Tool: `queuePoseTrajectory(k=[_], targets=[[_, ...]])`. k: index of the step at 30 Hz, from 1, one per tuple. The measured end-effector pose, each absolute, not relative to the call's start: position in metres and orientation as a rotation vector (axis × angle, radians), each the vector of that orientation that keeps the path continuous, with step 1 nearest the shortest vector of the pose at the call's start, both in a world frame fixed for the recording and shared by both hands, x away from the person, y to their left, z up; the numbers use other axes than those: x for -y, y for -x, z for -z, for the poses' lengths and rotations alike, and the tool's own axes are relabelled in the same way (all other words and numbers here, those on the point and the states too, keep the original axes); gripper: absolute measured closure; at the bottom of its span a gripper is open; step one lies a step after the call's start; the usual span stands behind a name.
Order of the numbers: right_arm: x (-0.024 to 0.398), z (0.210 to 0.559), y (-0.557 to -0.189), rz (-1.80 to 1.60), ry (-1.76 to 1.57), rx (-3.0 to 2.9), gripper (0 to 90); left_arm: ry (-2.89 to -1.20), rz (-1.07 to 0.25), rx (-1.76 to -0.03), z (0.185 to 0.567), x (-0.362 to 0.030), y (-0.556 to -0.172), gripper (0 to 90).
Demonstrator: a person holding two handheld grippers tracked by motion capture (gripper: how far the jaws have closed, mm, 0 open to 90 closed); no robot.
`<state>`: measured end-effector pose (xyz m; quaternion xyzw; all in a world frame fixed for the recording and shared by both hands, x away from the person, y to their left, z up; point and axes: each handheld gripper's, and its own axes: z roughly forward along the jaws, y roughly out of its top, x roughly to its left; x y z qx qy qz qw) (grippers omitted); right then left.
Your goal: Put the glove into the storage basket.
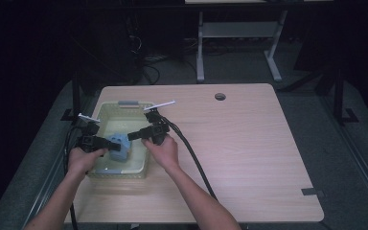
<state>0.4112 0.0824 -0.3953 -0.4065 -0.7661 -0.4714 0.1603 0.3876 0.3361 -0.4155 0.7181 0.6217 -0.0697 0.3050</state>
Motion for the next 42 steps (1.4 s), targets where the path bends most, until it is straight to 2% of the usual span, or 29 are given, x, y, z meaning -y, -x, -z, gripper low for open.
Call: queuePoseTrajectory(k=[9, 15, 18, 24, 33, 42], targets=[[-0.077, 0.389, -0.408, 1.365, 1.148, 2.187, 64.2, -1.924, 0.153, -1.684, 0.417, -0.333, -0.389, 67.9], [-0.072, 0.388, -0.407, 1.377, 1.155, 2.179, 63.5, -1.894, 0.122, -1.717, 0.416, -0.336, -0.389, 53.5], [-0.069, 0.388, -0.407, 1.384, 1.158, 2.173, 63.2, -1.862, 0.088, -1.73, 0.413, -0.336, -0.388, 50.3], [-0.06, 0.387, -0.406, 1.406, 1.164, 2.153, 62.6, -1.836, -0.005, -1.692, 0.401, -0.34, -0.385, 50.0], [-0.043, 0.384, -0.405, 1.424, 1.193, 2.144, 62.1, -1.822, -0.006, -1.649, 0.392, -0.334, -0.386, 52.4], [-0.013, 0.381, -0.404, 1.446, 1.229, 2.124, 60.5, -1.771, -0.025, -1.584, 0.385, -0.332, -0.38, 49.5]])
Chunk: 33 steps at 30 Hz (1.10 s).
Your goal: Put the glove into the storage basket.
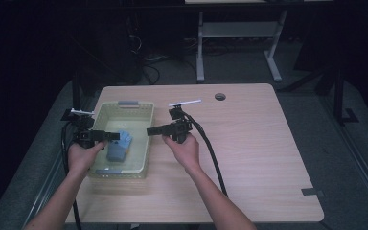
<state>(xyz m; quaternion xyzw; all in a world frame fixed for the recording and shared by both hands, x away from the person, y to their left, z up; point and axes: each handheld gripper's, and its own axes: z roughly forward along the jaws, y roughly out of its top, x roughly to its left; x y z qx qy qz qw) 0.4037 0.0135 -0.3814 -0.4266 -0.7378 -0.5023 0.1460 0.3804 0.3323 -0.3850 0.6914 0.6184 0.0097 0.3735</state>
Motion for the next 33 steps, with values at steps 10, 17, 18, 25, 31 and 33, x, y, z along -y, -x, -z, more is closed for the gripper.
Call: queuePoseTrajectory(k=[10, 17, 18, 25, 31, 33], targets=[[0.012, 0.379, -0.403, 1.476, 1.238, 2.117, 56.8, -1.705, 0.011, -1.473, 0.379, -0.321, -0.378, 42.4], [0.033, 0.38, -0.402, 1.491, 1.27, 2.101, 55.3, -1.699, 0.016, -1.435, 0.375, -0.31, -0.377, 37.9], [0.035, 0.38, -0.402, 1.495, 1.274, 2.099, 55.0, -1.701, 0.017, -1.42, 0.374, -0.308, -0.377, 37.0], [0.055, 0.377, -0.398, 1.525, 1.306, 2.085, 52.8, -1.707, 0.028, -1.353, 0.369, -0.292, -0.374, 32.1], [0.074, 0.38, -0.394, 1.543, 1.337, 2.051, 51.0, -1.71, 0.033, -1.309, 0.364, -0.279, -0.374, 29.8], [0.079, 0.379, -0.393, 1.54, 1.349, 2.047, 50.2, -1.714, 0.036, -1.304, 0.363, -0.276, -0.373, 29.5]])
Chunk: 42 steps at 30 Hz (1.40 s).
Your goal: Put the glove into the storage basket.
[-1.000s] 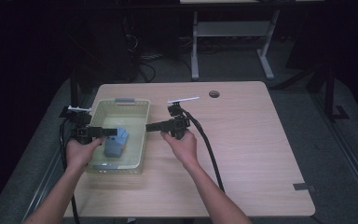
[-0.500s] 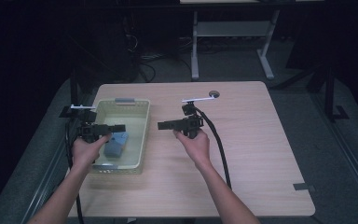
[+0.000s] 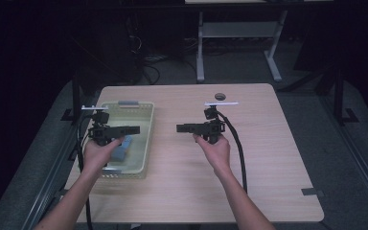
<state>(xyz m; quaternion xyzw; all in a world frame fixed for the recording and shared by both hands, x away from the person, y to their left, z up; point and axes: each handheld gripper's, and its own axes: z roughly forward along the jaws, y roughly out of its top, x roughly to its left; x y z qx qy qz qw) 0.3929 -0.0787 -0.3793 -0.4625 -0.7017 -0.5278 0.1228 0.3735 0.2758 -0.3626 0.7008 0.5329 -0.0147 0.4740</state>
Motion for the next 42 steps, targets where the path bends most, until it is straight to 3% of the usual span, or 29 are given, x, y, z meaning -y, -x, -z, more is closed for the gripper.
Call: queuePoseTrajectory(k=[42], targets=[[0.175, 0.377, -0.371, 1.612, 1.531, 2.003, 40.5, -1.749, 0.099, -1.135, 0.358, -0.191, -0.364, 27.1]])
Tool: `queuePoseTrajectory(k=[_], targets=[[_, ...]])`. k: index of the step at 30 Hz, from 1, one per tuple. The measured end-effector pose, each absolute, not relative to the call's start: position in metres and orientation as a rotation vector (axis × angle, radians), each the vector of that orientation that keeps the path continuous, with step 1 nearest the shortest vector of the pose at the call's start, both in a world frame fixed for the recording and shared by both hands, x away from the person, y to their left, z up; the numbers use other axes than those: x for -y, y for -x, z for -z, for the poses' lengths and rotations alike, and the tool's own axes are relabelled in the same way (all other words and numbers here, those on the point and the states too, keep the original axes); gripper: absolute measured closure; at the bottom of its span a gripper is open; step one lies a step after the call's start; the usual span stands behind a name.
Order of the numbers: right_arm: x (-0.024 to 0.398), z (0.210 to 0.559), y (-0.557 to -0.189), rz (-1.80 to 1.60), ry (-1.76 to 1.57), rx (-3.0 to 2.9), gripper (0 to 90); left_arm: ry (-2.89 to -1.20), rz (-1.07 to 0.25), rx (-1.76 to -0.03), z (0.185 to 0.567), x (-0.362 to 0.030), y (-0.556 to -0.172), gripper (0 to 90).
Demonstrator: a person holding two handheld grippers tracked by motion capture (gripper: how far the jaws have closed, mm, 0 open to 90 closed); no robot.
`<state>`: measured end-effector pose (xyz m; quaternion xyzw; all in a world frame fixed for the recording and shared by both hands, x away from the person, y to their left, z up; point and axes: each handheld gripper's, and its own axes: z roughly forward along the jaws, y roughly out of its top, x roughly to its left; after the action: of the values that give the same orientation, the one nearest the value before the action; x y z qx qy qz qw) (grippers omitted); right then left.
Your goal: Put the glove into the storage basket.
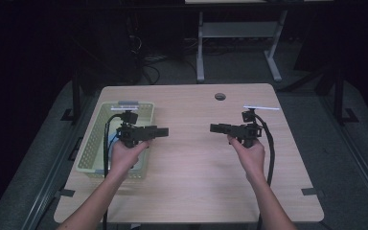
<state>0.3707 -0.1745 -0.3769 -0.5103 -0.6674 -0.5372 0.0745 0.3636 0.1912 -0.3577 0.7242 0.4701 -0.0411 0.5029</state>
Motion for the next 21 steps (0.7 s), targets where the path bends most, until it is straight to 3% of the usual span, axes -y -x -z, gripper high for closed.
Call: queuePoseTrajectory(k=[21], targets=[[0.224, 0.39, -0.356, 1.589, 1.619, 1.972, 39.3, -1.82, 0.127, -1.07, 0.367, -0.151, -0.359, 26.9]])
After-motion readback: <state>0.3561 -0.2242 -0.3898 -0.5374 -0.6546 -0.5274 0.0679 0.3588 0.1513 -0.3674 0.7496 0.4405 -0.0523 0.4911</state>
